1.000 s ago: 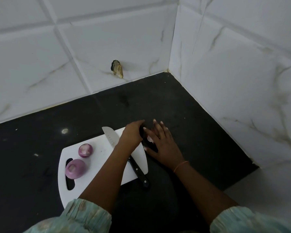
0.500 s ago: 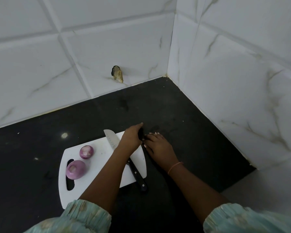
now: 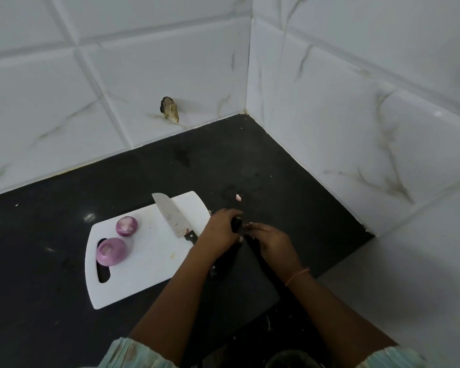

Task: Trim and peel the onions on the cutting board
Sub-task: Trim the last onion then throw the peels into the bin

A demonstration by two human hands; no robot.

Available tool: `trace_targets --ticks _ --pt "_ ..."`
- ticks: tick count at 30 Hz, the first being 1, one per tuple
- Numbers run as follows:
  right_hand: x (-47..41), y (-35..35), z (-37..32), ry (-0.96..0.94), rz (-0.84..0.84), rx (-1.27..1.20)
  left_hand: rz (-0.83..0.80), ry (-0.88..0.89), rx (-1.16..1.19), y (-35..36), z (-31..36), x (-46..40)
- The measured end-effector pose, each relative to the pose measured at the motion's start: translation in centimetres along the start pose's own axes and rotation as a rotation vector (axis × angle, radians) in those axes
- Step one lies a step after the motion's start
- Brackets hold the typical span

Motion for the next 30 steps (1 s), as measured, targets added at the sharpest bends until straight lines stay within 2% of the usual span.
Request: trace_targets --ticks 1,3,6,8,11,13,16,22,25,30 --pt "-0.4 -0.3 0.1 0.074 0.068 -0.082 -0.002 0.009 0.000 0.6 0.3 0.3" --pt "-0.6 -0.6 0.9 0.374 0.243 -0.362 0.018 0.024 0.054 1.6 1.1 1.1" --pt "1.2 -0.2 2.1 0.882 0.509 -1.006 0.085 0.032 0.244 2.4 2.7 2.1" --pt "2.6 -0.3 1.7 1.019 0.625 -1.344 0.126 0.016 0.396 3.2 3.9 2.9" --pt "4.7 -1.8 0.8 1.049 0.713 -1.560 0.155 -0.013 0.677 4.9 5.8 4.4" --pt "7.0 -3.2 0.3 1.054 0.780 -1.603 0.152 -0.016 0.786 6.5 7.3 5.5" --pt "11.0 -5.3 0.2 1.041 0.857 -1.613 0.092 0.009 0.815 9.6 9.3 7.2" --pt "23.7 -6.6 2.3 1.090 1.094 -1.513 -0.152 0.045 0.707 20.6 11.5 11.1" --pt "29.9 -4.3 4.4 1.220 1.157 -1.436 -0.235 0.000 0.637 26.7 9.6 12.5" --pt "40.2 0.5 7.1 1.583 0.900 -1.143 -0.446 -0.122 0.385 37.6 3.5 13.3"
Point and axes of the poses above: each hand's wrist, its own x-axis away from the middle knuckle, its own y-axis out of the palm, z = x × y, the point moved 6 cm from there along -x, towards the middle knuckle, and after that the axes turned 7 degrees about -x, right-handed, at the moved point
